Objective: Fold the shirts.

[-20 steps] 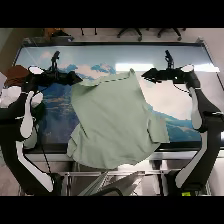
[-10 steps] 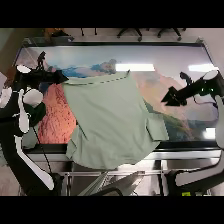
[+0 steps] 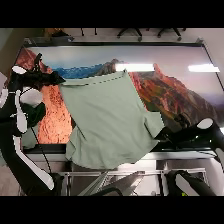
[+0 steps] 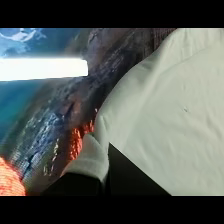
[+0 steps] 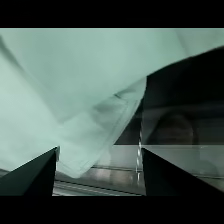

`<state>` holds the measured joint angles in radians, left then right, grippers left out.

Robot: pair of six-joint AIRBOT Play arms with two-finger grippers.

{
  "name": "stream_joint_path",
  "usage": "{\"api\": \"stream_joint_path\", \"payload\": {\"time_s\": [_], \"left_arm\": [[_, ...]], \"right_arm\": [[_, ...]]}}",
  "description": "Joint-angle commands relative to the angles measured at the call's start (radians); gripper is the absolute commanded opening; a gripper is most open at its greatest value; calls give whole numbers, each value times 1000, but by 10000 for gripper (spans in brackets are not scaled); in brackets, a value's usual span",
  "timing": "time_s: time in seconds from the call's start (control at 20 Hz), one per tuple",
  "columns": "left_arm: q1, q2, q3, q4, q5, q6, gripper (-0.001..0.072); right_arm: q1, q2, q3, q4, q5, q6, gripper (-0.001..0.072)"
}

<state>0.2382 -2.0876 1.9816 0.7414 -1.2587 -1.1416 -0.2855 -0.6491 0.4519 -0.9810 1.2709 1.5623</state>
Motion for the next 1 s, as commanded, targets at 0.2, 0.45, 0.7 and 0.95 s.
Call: {"api": "stream_joint_path", "payload": {"time_s": [0.2,0.45,0.7,0.95], "left_arm": [[2,-1,1,-1,-42,-1,16],[2,-1,1,-1,-42,-1,17],[15,0,1,-1,-56,-2,16],[65,5,-19,116,-270,-120,13]], "right_arm": [[1,-1,-145,148,-210,-143,576],[1,-140,-145,342,-260,-357,239],[-3,-309,45,459,-356,-520,14],[2,-715,703,401,-356,-538,14]]}}
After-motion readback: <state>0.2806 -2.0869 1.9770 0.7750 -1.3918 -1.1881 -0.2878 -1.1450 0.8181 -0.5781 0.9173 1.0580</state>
